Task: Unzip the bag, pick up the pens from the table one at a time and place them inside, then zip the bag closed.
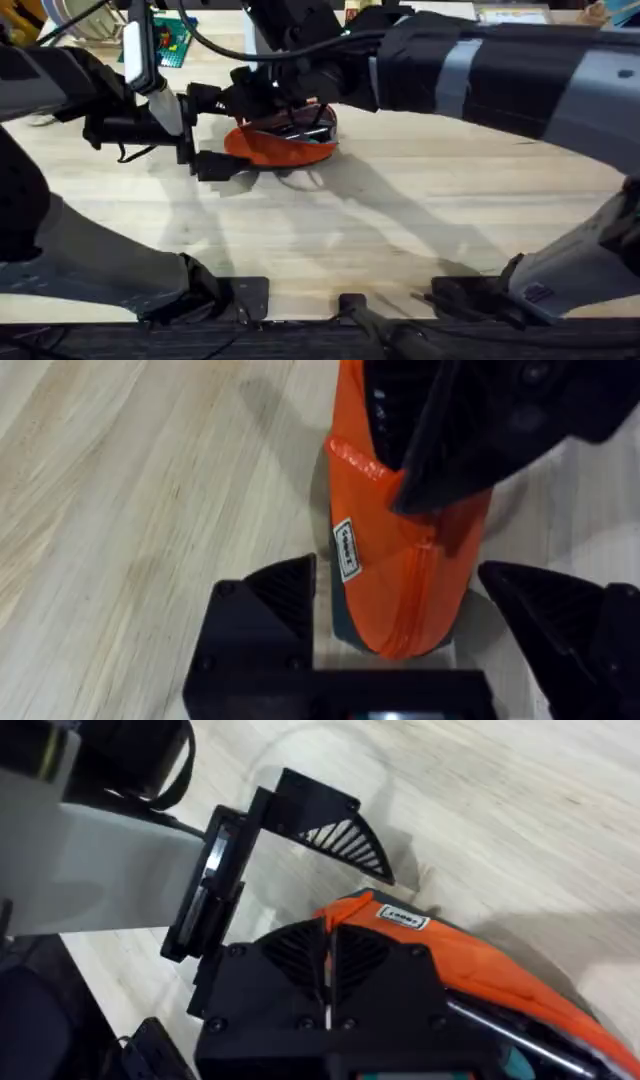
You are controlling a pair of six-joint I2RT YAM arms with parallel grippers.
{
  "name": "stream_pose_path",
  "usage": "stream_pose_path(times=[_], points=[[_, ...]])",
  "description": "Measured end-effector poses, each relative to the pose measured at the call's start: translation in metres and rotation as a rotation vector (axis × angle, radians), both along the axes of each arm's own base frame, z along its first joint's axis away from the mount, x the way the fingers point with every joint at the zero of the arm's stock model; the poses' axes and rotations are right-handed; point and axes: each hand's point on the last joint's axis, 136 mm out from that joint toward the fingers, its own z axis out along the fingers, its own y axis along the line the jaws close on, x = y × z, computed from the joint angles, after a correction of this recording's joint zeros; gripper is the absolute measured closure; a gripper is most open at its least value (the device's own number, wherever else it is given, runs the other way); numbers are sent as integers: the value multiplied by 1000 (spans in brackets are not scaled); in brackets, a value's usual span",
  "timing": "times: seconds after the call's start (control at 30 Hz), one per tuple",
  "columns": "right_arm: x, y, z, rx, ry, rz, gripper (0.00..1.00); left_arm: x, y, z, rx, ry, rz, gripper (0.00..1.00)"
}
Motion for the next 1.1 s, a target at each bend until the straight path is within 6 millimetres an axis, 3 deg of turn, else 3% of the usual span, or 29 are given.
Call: stream_pose_path(times=[0.07,0.1,0.23,0.27,0.53,0.87,1.03,1.07,1.1], points=[[0,0,0,0,0,0,971,0,0,0,-2,1,0,7],[0,0,0,0,0,0,971,0,0,0,-4,2,2,52],[0,0,0,0,0,-1,971,-1,-1,1,-13,13,4,622],[0,0,-1,-2,2,0,971,-1,-1,1,-11,7,3,942],[0,-7,-6,-25,22,-8,971,-1,-1,1,-12,9,3,956],[16,-50,-25,-91,137,-73,971,0,-3,2,-18,2,1,956],[39,-94,-34,-104,223,-157,971,1,-5,3,-24,-5,-3,956],[51,-118,-36,-111,252,-212,971,2,-5,3,-22,-8,-3,956],[54,-127,-35,-114,259,-232,971,2,-5,3,-23,-8,-3,956]])
